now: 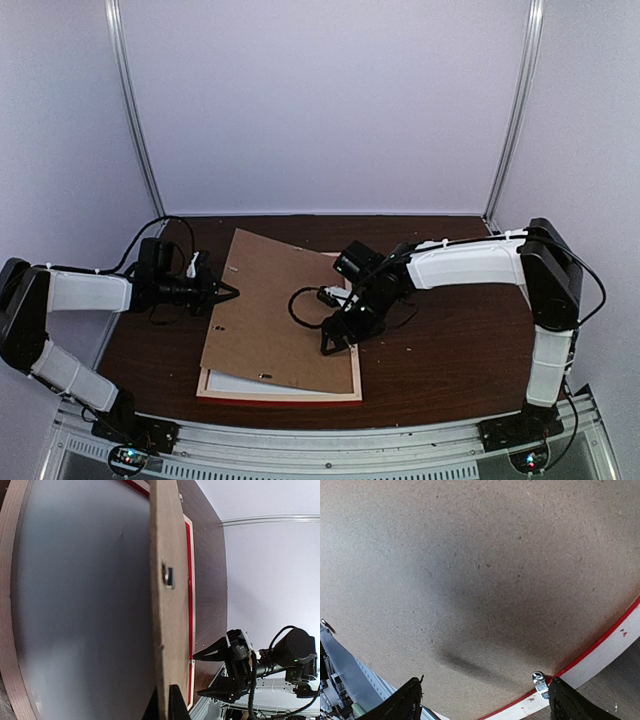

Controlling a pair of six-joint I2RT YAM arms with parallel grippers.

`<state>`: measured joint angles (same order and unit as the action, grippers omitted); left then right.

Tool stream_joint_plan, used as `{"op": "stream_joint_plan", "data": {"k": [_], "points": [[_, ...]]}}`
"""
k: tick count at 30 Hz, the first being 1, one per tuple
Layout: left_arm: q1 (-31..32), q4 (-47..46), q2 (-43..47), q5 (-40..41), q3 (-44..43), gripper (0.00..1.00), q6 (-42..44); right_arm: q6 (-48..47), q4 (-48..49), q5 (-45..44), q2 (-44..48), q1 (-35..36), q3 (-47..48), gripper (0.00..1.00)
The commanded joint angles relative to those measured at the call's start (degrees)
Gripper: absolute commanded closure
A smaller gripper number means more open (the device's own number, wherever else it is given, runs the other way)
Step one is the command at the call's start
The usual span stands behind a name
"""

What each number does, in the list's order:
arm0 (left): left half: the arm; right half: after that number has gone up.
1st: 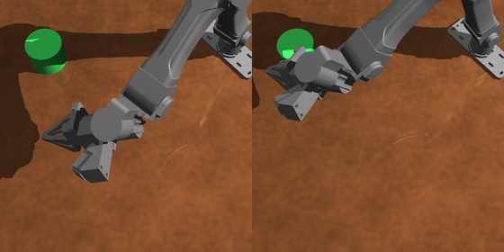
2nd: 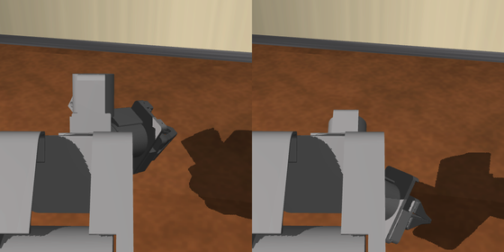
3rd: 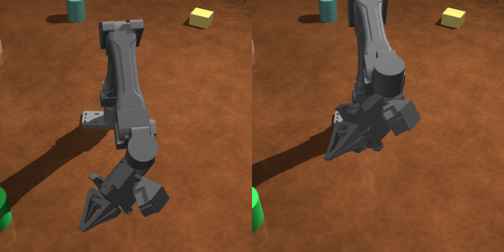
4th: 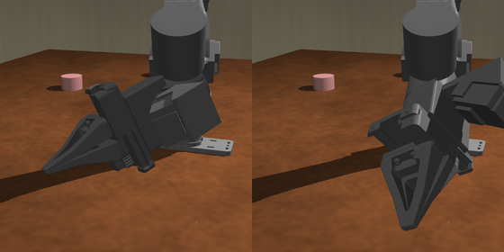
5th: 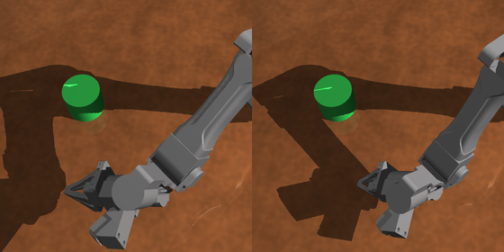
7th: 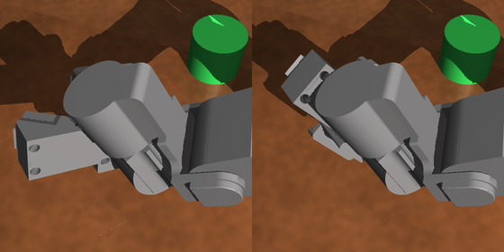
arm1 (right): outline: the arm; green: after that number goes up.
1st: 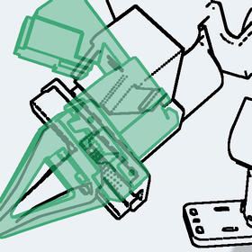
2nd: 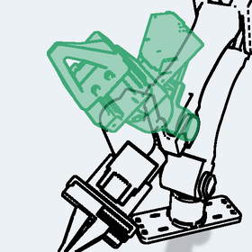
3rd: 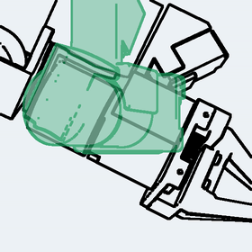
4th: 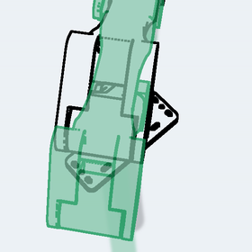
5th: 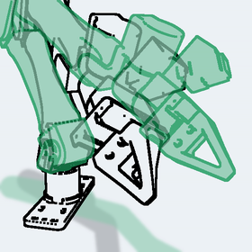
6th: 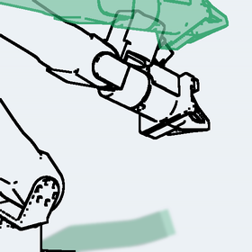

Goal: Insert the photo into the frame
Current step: Place the backboard with the photo.

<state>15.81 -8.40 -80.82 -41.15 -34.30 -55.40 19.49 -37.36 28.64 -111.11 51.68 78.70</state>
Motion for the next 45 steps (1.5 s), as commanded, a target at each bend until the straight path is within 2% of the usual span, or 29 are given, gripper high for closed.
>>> {"op": "stream_joint_plan", "data": {"k": [1,17,45], "points": [[1.1,6.7,-0.7,7.2,1.5,1.0,5.2,1.6,-2.5,-1.6,1.4,1.0,-1.2,0.14],[1.1,6.6,0.1,7.6,2.0,1.0,4.9,7.9,2.1,2.5,0.9,2.0,-3.7,0.15],[1.1,6.8,0.6,8.8,2.8,1.0,4.7,12.3,6.3,8.2,2.3,2.2,-6.3,0.19]]}}
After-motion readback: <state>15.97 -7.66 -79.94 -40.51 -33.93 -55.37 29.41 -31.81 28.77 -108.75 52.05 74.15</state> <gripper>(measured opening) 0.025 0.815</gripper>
